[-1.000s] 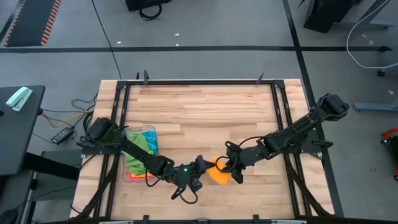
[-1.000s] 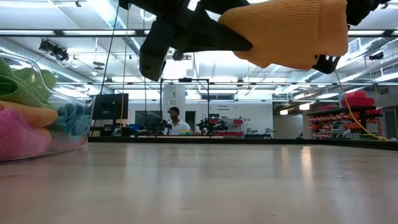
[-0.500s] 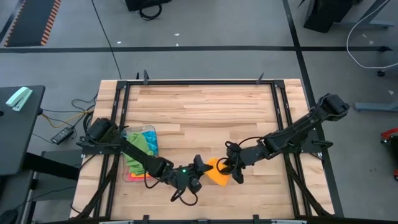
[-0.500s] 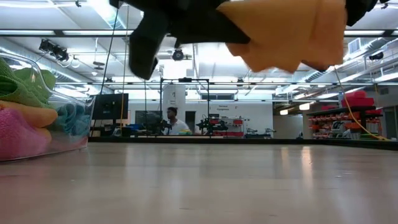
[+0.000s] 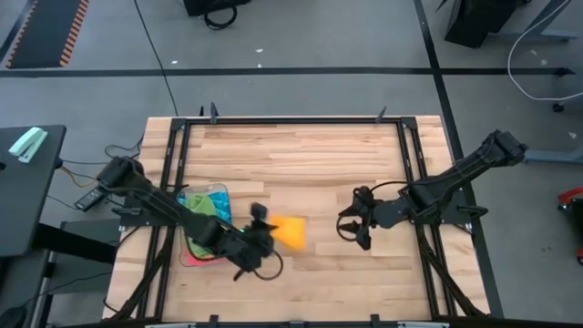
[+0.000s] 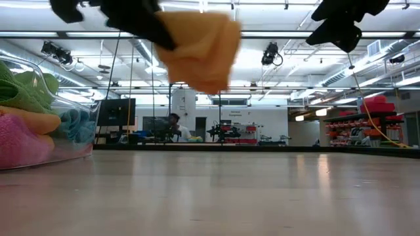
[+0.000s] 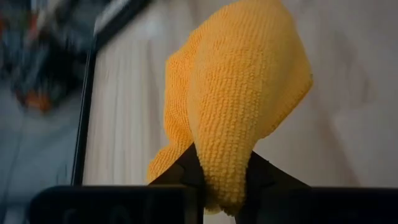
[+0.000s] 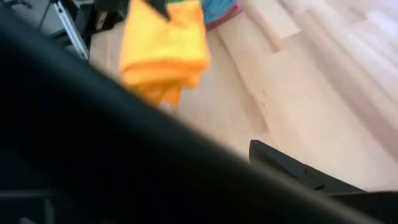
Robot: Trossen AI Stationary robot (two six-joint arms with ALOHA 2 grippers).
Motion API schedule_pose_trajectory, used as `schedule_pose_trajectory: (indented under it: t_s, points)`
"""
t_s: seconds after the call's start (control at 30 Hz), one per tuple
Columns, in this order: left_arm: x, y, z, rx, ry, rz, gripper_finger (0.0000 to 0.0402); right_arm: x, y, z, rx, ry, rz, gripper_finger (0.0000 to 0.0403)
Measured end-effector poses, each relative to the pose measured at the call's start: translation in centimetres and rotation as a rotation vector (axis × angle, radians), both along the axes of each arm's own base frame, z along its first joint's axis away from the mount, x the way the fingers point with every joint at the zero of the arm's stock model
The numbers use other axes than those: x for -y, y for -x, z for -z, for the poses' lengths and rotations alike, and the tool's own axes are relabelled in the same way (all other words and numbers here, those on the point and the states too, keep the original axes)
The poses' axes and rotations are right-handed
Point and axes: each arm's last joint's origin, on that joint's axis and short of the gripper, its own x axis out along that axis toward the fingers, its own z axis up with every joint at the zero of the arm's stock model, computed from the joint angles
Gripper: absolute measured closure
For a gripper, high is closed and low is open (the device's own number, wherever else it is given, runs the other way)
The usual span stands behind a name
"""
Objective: Fold microfiber towels
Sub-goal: Put the yellow microfiber cloth into the transparent bin
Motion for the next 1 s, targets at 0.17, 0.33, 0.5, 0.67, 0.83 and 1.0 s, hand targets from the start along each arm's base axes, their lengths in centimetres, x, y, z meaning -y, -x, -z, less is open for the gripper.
schedule_pose_trajectory:
  t_s: [0.17, 0.33, 0.5, 0.67, 0.83, 1.0]
  points:
    - [-1.6, 3.6, -1.0, -0.093, 0.068, -0.204, 0.0352, 0.1, 0.0, 0.0, 0.001, 0.046, -0.003, 0.0195]
    - [-2.7, 6.5, -2.3, -0.235, 0.070, -0.351, 0.0349, 0.2, 0.0, 0.4, -0.030, 0.076, -0.007, 0.0195]
    - [-3.0, 8.2, -4.5, -0.350, 0.114, -0.480, 0.0354, 0.2, -0.1, 0.6, -0.037, 0.084, -0.005, 0.0195]
    - [-3.0, 9.5, -5.4, -0.560, 0.292, -0.595, 0.0345, 0.2, -0.1, 0.5, -0.031, 0.088, 0.005, 0.0195]
    - [-3.7, 10.6, -7.9, -0.649, 0.612, -0.687, 0.0351, 0.2, -0.1, 0.5, -0.029, 0.088, 0.006, 0.0195]
    - [-5.2, 12.2, -9.3, -0.707, 0.863, -0.797, 0.0353, -0.2, 0.0, 0.5, -0.024, 0.095, -0.005, 0.0195]
